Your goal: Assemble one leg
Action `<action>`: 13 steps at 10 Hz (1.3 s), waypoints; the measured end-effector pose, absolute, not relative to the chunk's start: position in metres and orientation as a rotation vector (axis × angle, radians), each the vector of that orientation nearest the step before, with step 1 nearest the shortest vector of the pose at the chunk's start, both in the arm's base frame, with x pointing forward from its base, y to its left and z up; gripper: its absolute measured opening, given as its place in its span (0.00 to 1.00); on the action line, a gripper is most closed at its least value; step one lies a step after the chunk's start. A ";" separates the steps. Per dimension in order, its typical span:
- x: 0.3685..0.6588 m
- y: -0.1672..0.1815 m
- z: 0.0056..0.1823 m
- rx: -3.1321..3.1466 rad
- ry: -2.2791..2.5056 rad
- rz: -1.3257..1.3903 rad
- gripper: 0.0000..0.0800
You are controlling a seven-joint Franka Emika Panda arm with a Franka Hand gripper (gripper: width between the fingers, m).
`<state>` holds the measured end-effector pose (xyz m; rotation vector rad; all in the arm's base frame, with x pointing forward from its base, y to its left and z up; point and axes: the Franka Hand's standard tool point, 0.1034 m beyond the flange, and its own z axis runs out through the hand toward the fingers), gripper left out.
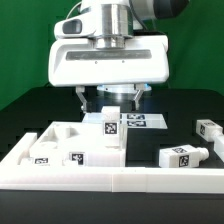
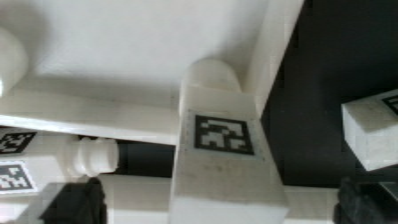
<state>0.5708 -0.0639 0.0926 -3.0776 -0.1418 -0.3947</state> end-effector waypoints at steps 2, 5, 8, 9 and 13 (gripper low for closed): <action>0.568 -0.060 0.081 -3.077 -0.141 -0.371 0.81; 0.572 -0.060 0.072 -3.073 -0.130 -0.342 0.65; 0.579 -0.060 0.080 -3.068 -0.140 -0.353 0.36; 0.578 -0.061 0.079 -3.070 -0.153 -0.353 0.36; 0.577 -0.060 0.076 -3.059 0.015 -0.350 0.36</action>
Offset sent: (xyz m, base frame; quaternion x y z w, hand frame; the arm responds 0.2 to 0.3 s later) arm 0.0093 -0.0076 -0.0098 -0.0166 -0.0501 0.0094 0.9986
